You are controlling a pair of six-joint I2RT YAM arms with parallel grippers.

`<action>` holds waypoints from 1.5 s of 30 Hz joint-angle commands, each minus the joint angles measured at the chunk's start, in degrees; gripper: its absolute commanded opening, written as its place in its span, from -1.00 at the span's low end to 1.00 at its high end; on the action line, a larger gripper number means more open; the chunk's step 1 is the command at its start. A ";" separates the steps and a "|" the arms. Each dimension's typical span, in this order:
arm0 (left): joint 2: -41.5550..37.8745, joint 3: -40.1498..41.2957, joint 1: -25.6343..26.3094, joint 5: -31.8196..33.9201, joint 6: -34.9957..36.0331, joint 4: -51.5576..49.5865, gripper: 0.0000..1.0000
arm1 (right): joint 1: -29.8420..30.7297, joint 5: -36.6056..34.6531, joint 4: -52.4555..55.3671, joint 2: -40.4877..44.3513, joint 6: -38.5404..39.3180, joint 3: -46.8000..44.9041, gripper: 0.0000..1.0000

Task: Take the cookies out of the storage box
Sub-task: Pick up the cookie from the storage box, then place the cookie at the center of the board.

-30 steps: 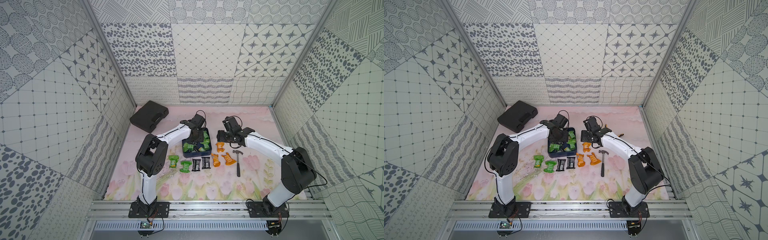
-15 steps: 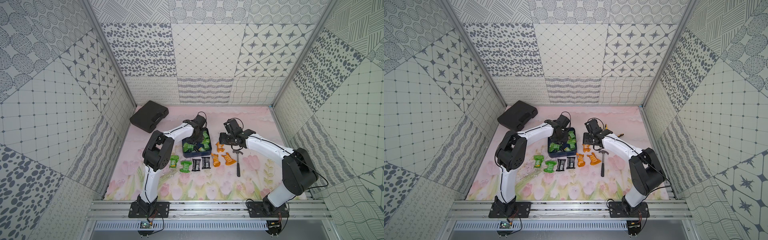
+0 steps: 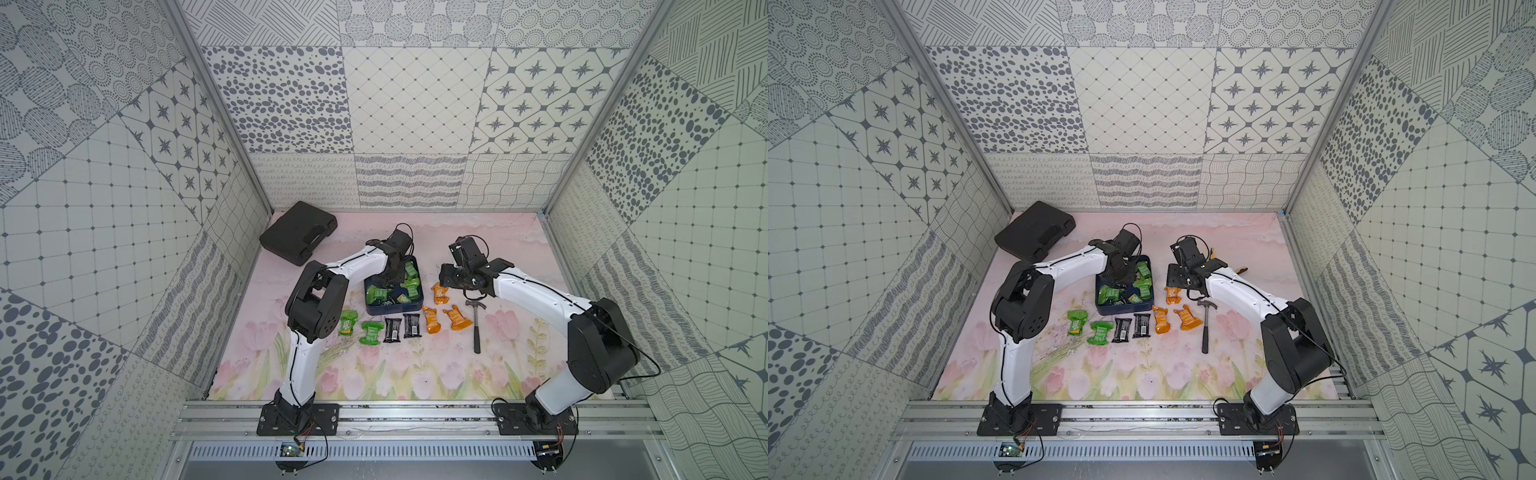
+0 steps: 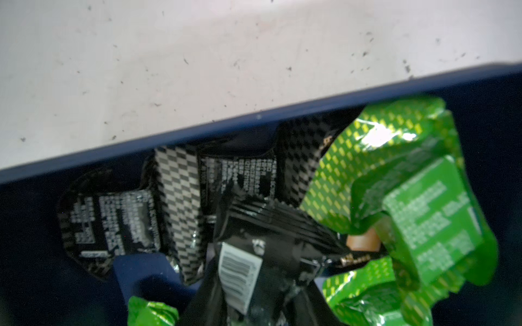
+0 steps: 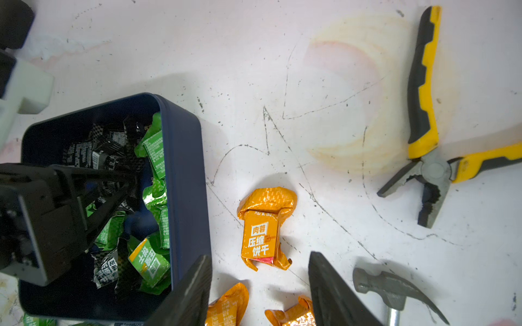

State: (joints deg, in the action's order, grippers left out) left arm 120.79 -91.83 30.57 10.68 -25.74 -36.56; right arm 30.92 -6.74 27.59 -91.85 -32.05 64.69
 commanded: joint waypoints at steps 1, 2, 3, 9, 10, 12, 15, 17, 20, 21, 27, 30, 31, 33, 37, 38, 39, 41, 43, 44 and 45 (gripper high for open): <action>-3.66 1.03 -0.05 -0.30 -0.47 0.36 -0.44 | -0.16 -0.71 -0.79 1.50 -0.73 -0.55 0.18; -4.61 1.47 0.01 -0.40 -0.90 0.25 -0.44 | -0.20 -0.67 -0.84 1.46 -0.81 -0.61 0.18; -5.74 2.10 0.02 -0.39 -1.53 0.21 -0.44 | -0.16 -0.65 -0.84 1.46 -0.82 -0.61 0.18; -14.08 6.51 -0.03 0.45 -3.77 -1.39 -0.44 | -0.16 -0.39 -0.88 1.04 -0.91 -0.10 0.18; -15.44 7.31 -0.08 0.93 -4.24 -2.35 -0.44 | -0.21 -0.39 -0.86 0.98 -0.85 0.08 0.18; -17.93 9.04 -0.67 1.42 -5.31 -4.36 -0.43 | -0.16 -0.29 -0.86 0.71 -0.73 0.40 0.17; -22.20 13.26 -3.56 0.30 -8.01 -6.53 -0.44 | -0.21 0.05 -0.86 0.21 -0.68 0.78 0.18; -25.23 16.46 -5.82 -0.15 -8.27 -6.77 -0.44 | -0.16 0.36 -0.83 -0.16 -0.64 0.97 0.17; -28.29 20.11 -9.99 -0.88 -7.54 -7.63 -0.43 | -0.15 0.84 -0.88 -0.82 -0.53 1.23 0.17; -28.78 21.20 -11.34 -1.45 -6.83 -7.65 -0.43 | -0.18 1.02 -0.84 -1.08 -0.51 1.32 0.17; -26.53 22.36 -16.00 -4.14 -1.70 -6.84 -0.42 | -0.17 0.67 -0.87 -1.74 0.50 2.00 0.17; -23.54 21.96 -16.73 -4.94 0.88 -5.64 -0.41 | -0.16 0.77 -0.87 -1.75 0.68 2.21 0.17; -22.45 21.83 -16.99 -5.03 1.43 -5.26 -0.41 | -0.21 0.85 -0.83 -1.65 0.59 2.24 0.17; -20.06 21.46 -17.61 -6.10 2.46 -4.59 -0.41 | -0.17 0.93 -0.87 -1.50 0.50 2.11 0.17; -16.71 20.99 -17.67 -7.64 3.39 -3.15 -0.40 | -0.18 0.73 -0.88 -1.09 0.59 1.94 0.17; -15.91 20.99 -17.71 -8.31 3.52 -2.75 -0.40 | -0.16 0.53 -0.78 -0.93 0.65 1.85 0.17; -15.18 20.99 -17.67 -8.60 3.67 -2.39 -0.40 | -0.16 0.27 -0.70 -0.75 0.60 1.70 0.17; -13.57 20.83 -17.82 -9.07 3.84 -2.38 -0.40 | -0.16 -0.27 -0.70 -0.31 0.59 1.42 0.18; -12.47 20.51 -17.73 -9.27 3.98 -2.73 -0.38 | -0.18 -0.51 -0.70 -0.07 0.97 1.49 0.18; -12.05 20.50 -17.82 -9.19 4.18 -2.81 -0.34 | -0.16 -0.38 -0.57 -0.13 1.40 1.73 0.18; -11.90 20.51 -17.81 -8.95 4.28 -2.89 -0.31 | -0.11 -0.22 -0.45 -0.12 1.90 2.12 0.18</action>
State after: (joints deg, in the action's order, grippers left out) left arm 107.18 -70.54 13.13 4.12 -24.16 -39.62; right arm 30.87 -6.31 27.59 -92.99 -31.73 65.14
